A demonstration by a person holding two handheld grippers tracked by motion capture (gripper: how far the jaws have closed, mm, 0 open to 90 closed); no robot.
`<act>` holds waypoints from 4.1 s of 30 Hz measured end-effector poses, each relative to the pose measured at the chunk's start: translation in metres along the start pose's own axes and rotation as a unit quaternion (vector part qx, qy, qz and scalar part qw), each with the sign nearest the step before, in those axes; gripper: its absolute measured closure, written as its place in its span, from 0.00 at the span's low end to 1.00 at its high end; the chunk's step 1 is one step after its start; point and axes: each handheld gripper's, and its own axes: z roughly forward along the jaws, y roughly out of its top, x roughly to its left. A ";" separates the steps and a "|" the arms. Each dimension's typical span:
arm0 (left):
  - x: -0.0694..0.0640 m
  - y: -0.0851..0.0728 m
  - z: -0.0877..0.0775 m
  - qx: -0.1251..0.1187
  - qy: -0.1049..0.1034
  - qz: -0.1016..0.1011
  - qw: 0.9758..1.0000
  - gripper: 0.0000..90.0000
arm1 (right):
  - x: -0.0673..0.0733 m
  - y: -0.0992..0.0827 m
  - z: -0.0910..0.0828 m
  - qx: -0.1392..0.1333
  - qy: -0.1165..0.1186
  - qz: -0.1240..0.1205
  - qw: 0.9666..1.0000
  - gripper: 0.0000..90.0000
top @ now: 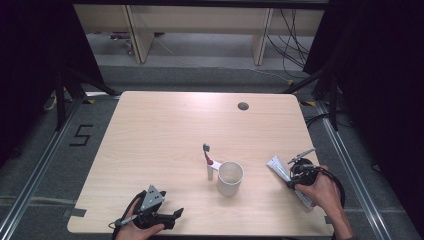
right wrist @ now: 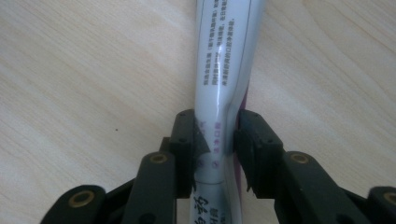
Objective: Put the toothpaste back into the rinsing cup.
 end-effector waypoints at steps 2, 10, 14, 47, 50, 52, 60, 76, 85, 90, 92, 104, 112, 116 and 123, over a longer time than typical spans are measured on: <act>-0.001 0.000 0.000 -0.001 0.000 -0.005 1.000 0.19 | -0.003 0.002 0.001 0.003 -0.004 -0.010 1.000 0.80; -0.001 0.000 0.000 -0.005 -0.002 -0.005 1.000 0.19 | -0.007 0.008 0.006 0.033 -0.011 -0.029 0.999 0.84; 0.001 0.000 0.000 0.002 0.003 0.003 1.000 0.19 | -0.007 0.015 0.008 0.048 -0.001 -0.041 0.998 0.84; 0.000 0.001 -0.001 0.002 0.002 0.000 1.000 0.19 | -0.012 0.034 0.016 0.131 0.024 -0.092 0.987 0.85; 0.000 0.001 -0.001 0.003 0.000 -0.001 1.000 0.19 | -0.016 0.031 0.011 0.106 0.035 -0.106 0.988 0.86; -0.002 0.001 0.000 -0.001 -0.002 -0.006 1.000 0.19 | -0.017 0.030 0.004 0.088 0.037 -0.100 0.990 0.86; -0.001 0.001 0.000 -0.007 -0.003 -0.010 1.000 0.19 | -0.023 0.027 -0.022 -0.029 0.054 -0.079 0.995 0.86; -0.001 0.001 0.001 -0.012 0.000 -0.007 1.000 0.19 | -0.011 0.023 -0.037 -0.199 0.097 -0.026 0.975 0.86; -0.001 0.001 0.000 -0.009 -0.004 0.000 1.000 0.19 | 0.002 0.031 -0.046 -0.262 0.131 -0.038 0.955 0.86; -0.001 0.002 0.002 -0.013 -0.004 -0.005 1.000 0.19 | 0.007 0.036 -0.050 -0.292 0.140 -0.045 0.945 0.86; -0.001 0.002 0.002 -0.011 -0.005 -0.004 1.000 0.19 | 0.010 0.039 -0.052 -0.312 0.134 -0.053 0.939 0.86; 0.000 0.003 0.001 -0.004 -0.001 0.002 1.000 0.19 | 0.035 0.065 -0.063 -0.390 0.181 -0.050 0.901 0.86; 0.001 0.003 0.001 -0.005 0.001 0.005 1.000 0.19 | 0.052 0.077 -0.068 -0.425 0.205 -0.045 0.881 0.86; 0.001 0.003 0.002 -0.007 0.000 0.004 1.000 0.19 | 0.059 0.081 -0.069 -0.439 0.205 -0.058 0.873 0.86; 0.000 0.003 0.001 -0.010 -0.004 0.005 1.000 0.19 | 0.074 0.086 -0.060 -0.443 0.227 -0.061 0.865 0.86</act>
